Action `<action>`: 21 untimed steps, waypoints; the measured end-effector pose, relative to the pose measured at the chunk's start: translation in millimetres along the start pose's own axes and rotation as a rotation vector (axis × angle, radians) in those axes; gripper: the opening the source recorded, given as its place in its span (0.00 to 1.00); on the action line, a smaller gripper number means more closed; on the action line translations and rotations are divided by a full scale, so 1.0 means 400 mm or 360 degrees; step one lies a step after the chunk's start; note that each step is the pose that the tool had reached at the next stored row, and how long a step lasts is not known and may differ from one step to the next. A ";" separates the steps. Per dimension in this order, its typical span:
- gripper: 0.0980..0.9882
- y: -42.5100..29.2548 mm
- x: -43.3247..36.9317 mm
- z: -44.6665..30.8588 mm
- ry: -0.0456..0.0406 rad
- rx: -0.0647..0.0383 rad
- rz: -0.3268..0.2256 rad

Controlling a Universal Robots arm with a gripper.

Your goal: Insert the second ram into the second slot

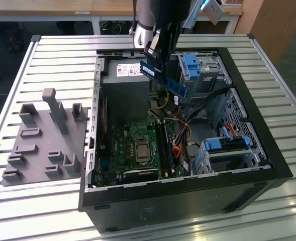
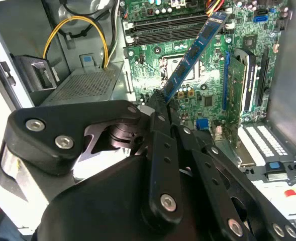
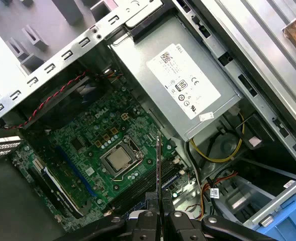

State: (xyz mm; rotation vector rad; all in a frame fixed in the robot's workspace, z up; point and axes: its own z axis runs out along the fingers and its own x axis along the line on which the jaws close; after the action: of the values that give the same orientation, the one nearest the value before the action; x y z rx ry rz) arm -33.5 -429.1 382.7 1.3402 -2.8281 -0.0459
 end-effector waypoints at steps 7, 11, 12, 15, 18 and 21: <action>0.04 -0.006 0.007 0.001 0.0002 0.0003 0.0055; 0.04 -0.011 0.014 0.001 0.0002 0.0004 0.0077; 0.04 -0.013 0.016 0.001 0.0002 0.0004 0.0082; 0.04 -0.017 0.021 0.001 0.0002 0.0004 0.0097; 0.04 -0.019 0.023 0.001 0.0001 0.0004 0.0119; 0.04 -0.019 0.023 0.001 0.0001 0.0005 0.0157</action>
State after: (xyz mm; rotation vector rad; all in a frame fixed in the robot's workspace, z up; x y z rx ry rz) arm -33.5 -441.3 382.0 1.1987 -2.8904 -0.0406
